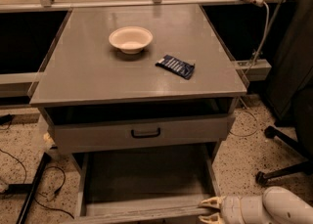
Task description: Open middle drawer
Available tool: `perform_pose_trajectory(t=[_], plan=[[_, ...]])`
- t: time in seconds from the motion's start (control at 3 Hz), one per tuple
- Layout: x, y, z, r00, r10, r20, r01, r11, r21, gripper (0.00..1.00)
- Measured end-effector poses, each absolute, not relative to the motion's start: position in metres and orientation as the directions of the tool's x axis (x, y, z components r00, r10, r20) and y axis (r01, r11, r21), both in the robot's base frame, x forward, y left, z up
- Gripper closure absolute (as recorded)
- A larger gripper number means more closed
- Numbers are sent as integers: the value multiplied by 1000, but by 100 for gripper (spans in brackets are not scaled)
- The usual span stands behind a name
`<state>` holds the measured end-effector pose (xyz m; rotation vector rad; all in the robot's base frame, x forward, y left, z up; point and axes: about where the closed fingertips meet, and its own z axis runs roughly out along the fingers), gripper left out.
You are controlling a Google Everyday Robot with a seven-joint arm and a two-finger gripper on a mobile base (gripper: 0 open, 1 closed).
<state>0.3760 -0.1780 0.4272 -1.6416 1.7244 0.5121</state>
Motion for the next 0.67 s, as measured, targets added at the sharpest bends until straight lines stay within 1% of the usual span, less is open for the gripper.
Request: perform_pose_trajectory(t=[0.33, 0.67], plan=[[376, -178, 427, 39, -704, -709, -977, 122, -175, 11], [376, -178, 427, 39, -704, -709, -977, 122, -175, 0]])
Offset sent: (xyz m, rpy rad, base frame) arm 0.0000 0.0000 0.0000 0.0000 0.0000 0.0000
